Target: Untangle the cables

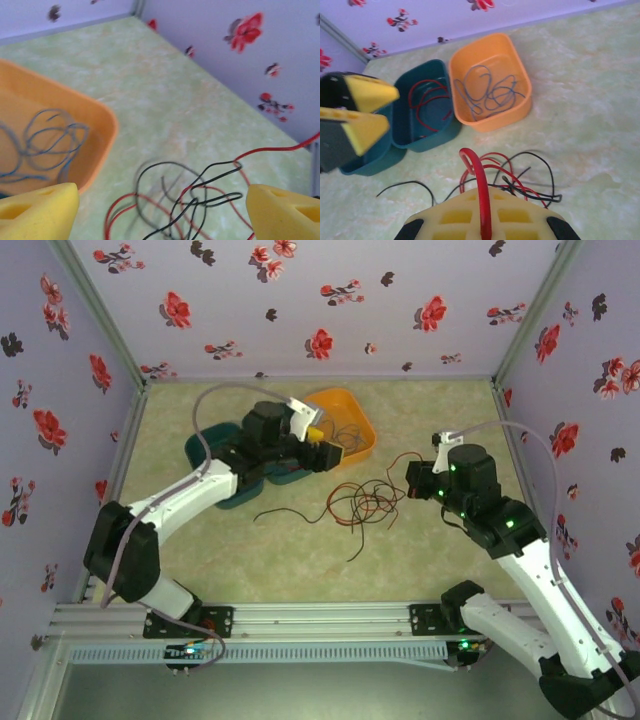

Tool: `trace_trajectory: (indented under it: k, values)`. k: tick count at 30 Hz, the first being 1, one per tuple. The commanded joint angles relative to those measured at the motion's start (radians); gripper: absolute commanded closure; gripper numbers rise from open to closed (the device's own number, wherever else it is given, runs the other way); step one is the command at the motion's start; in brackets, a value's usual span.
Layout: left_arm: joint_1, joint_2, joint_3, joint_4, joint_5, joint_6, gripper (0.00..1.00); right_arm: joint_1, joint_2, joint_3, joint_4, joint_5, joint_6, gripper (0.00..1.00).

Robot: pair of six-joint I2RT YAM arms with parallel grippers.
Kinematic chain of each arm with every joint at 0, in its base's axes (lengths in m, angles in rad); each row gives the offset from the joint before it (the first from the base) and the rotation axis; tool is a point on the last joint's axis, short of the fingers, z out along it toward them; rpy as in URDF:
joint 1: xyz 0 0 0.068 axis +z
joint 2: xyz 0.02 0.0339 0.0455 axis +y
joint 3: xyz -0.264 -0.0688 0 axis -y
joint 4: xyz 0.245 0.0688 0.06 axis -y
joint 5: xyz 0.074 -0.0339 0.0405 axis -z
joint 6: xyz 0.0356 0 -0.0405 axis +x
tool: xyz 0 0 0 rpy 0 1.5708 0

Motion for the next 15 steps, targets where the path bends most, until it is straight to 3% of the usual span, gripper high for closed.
trace_trajectory:
  k: [1,7,15]
  values:
    - [-0.049,0.020,-0.073,0.378,0.091,-0.040,0.16,0.005,0.012,0.051,0.084,-0.081,-0.035,1.00]
    - [-0.113,0.085,-0.117,0.596,0.084,-0.050,0.24,0.005,0.050,0.072,0.121,-0.121,-0.042,1.00]
    - [-0.174,0.153,-0.115,0.622,0.023,0.014,0.29,0.006,0.064,0.091,0.125,-0.141,-0.044,1.00]
